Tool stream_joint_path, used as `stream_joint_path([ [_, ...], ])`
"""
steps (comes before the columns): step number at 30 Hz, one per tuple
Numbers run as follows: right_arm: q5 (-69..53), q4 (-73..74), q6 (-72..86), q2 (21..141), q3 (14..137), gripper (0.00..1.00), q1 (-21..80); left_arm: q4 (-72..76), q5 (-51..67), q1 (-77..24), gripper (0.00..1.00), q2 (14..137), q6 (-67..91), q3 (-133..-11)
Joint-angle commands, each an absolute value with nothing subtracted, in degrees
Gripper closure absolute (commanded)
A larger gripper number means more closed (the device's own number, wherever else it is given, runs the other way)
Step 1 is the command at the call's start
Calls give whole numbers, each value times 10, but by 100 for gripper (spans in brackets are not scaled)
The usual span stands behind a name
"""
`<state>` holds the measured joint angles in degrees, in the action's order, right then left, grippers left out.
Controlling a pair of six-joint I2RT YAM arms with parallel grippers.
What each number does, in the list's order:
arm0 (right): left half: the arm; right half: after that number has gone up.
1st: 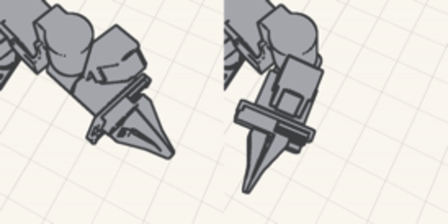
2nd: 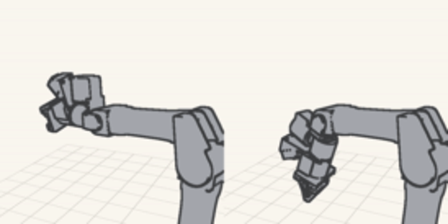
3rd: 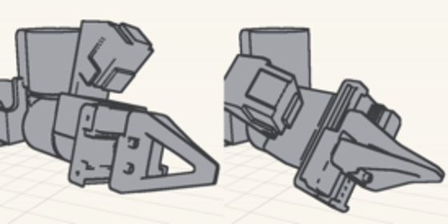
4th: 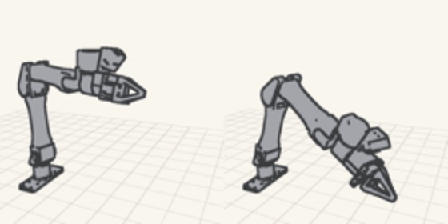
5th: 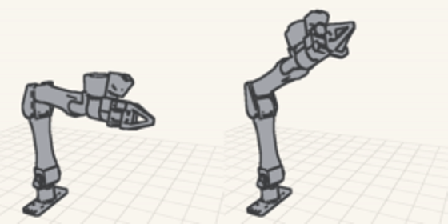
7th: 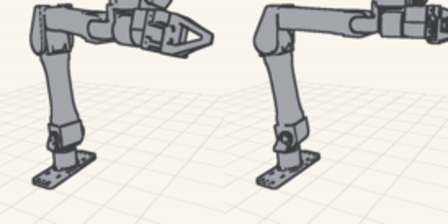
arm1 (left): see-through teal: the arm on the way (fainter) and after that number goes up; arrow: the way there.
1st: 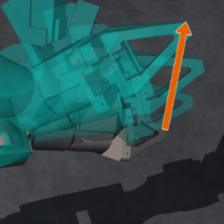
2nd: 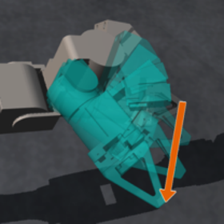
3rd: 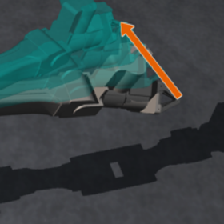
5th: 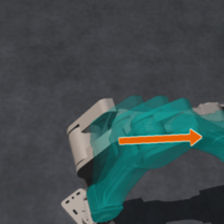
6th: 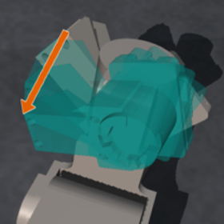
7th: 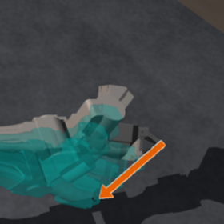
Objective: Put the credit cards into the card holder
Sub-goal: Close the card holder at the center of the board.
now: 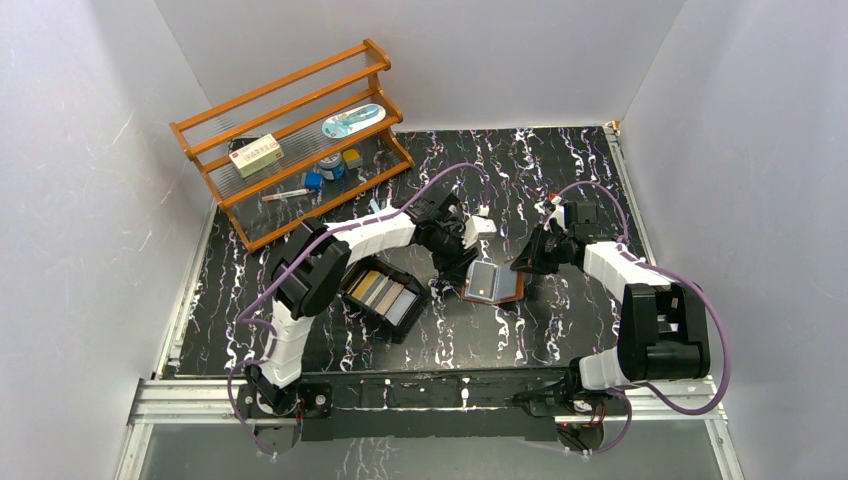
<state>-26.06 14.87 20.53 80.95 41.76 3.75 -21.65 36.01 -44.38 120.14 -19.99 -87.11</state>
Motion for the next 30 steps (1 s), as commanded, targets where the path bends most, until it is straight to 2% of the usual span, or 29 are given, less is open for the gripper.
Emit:
stream_joint_path([
  [1, -284, 153, 191, 810, 434, 84, 34, -242, 352, -442, 58, 1153, -357, -871],
  [11, -296, 139, 199, 816, 430, 81, 34, -247, 400, -443, 52, 1160, -435, -854],
  [16, -300, 133, 204, 812, 420, 80, 34, -215, 377, -448, 50, 1165, -443, -846],
  [25, -308, 139, 208, 806, 423, 80, 34, -141, 359, -461, 49, 1156, -428, -813],
  [30, -311, 132, 219, 810, 419, 80, 34, -131, 352, -464, 54, 1152, -434, -800],
])
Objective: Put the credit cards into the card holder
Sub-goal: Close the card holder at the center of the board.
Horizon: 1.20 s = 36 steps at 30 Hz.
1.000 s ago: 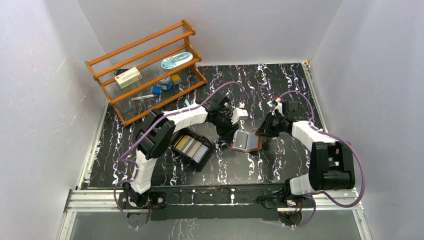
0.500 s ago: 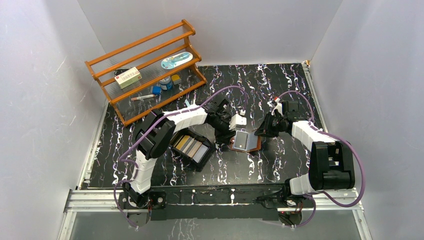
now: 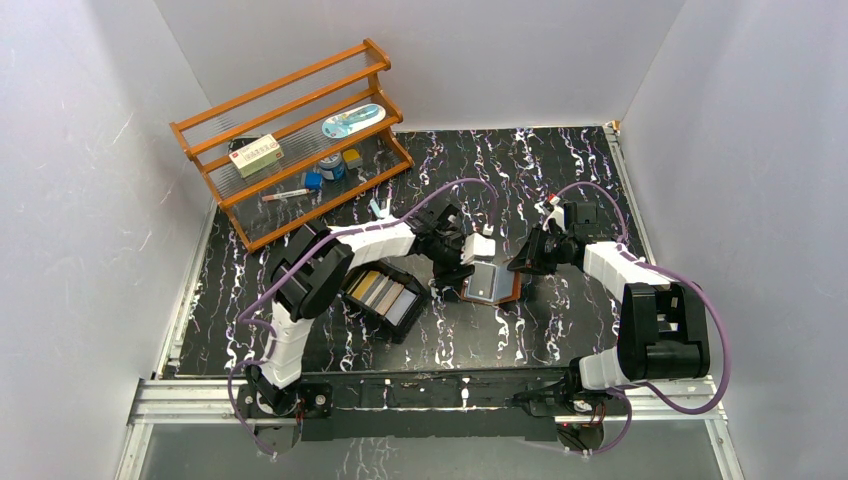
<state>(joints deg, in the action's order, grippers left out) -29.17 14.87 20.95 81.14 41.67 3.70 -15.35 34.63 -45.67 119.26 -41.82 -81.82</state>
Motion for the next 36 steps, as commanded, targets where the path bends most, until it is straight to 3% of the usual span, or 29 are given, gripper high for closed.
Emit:
stream_joint_path([
  [1, -312, 133, 223, 812, 418, 80, 34, -123, 347, -464, 55, 1145, -433, -793],
  [4, -304, 138, 234, 816, 420, 80, 34, -89, 342, -465, 63, 1121, -423, -766],
  [6, -294, 151, 238, 819, 426, 78, 34, -60, 339, -464, 77, 1103, -406, -746],
  [8, -285, 163, 244, 816, 432, 73, 33, -33, 339, -465, 92, 1088, -382, -731],
  [10, -290, 165, 256, 807, 434, 64, 35, -5, 337, -465, 99, 1076, -353, -718],
  [14, -331, 152, 288, 779, 425, 52, 34, 32, 356, -465, 100, 1066, -312, -700],
  [24, -388, 81, 376, 716, 368, 50, 34, 98, 370, -464, 100, 1075, -226, -690],
  [30, -232, 222, 353, 675, 419, 31, 34, 117, 316, -465, 100, 1071, -149, -682],
  [36, -140, 241, 373, 626, 394, 18, 33, 144, 210, -465, 100, 1062, -37, -664],
])
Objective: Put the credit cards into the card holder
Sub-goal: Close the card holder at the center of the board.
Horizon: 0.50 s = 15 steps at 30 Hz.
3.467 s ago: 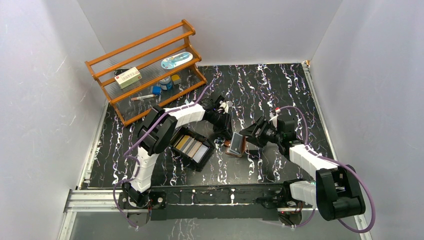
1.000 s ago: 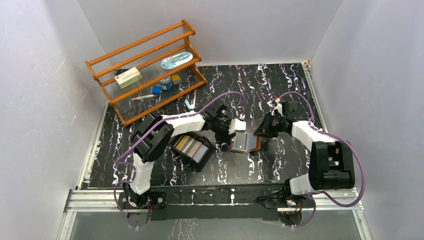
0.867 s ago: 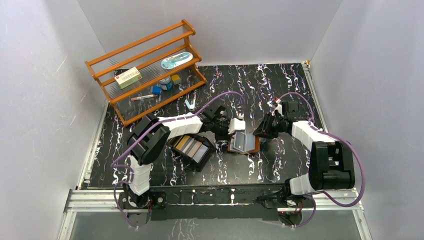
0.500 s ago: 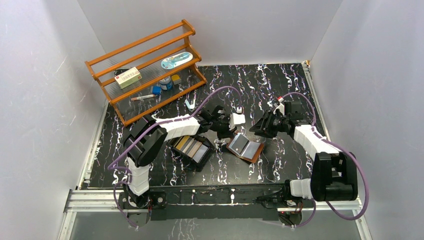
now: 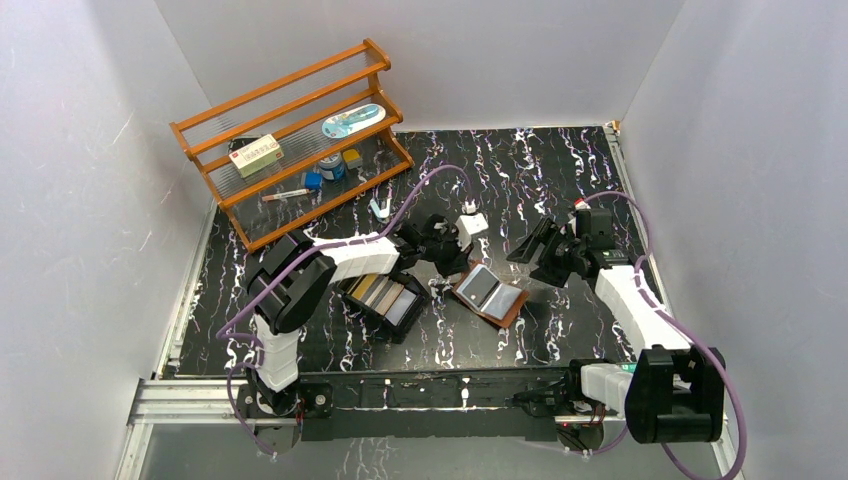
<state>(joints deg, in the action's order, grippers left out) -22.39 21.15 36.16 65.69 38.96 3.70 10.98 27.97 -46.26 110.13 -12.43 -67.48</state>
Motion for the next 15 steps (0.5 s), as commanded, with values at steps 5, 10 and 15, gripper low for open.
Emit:
stream_joint_path([
  [5, -168, 211, 382, 616, 363, 15, 30, 164, 167, -469, 100, 1049, 38, -646],
  [10, -271, 135, 417, 609, 308, 16, 30, 198, 172, -473, 100, 1039, 96, -631],
  [15, -312, 101, 447, 563, 260, 17, 30, 245, 159, -483, 100, 1027, 148, -609],
])
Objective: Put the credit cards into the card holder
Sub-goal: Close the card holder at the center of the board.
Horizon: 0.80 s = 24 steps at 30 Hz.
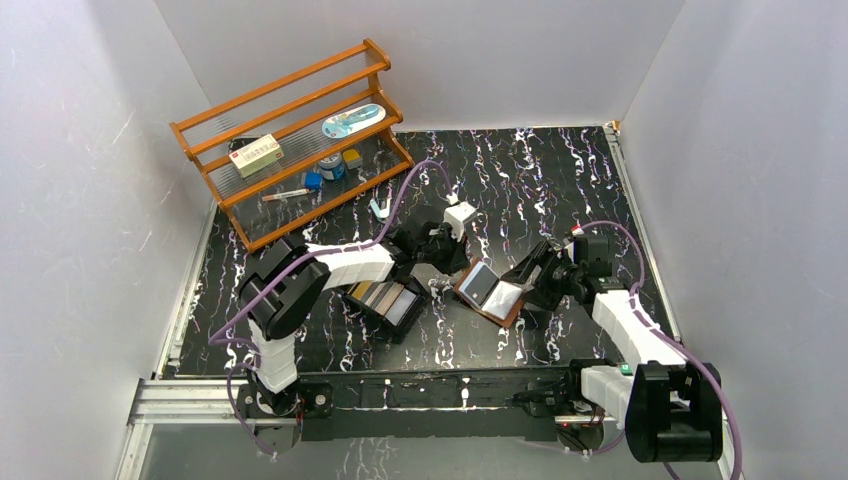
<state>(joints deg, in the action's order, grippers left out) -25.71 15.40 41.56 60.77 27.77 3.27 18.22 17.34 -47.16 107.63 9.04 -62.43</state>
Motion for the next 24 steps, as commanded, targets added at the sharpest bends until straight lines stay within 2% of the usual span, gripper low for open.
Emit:
stream_joint_path([
  [1, -309, 107, 451, 553, 256, 17, 30, 248, 157, -486, 100, 1027, 154, -608],
  [7, -212, 204, 408, 507, 296, 14, 30, 211, 129, -497, 100, 1039, 157, -619],
  [11, -128, 270, 375, 512, 312, 9, 30, 164, 85, -497, 100, 1045, 184, -638],
  [16, -154, 243, 376, 529, 296, 8, 29, 143, 53, -497, 100, 1039, 233, -637],
  [24, -259, 114, 390, 593, 245, 8, 30, 157, 74, -497, 98, 1034, 273, -618],
])
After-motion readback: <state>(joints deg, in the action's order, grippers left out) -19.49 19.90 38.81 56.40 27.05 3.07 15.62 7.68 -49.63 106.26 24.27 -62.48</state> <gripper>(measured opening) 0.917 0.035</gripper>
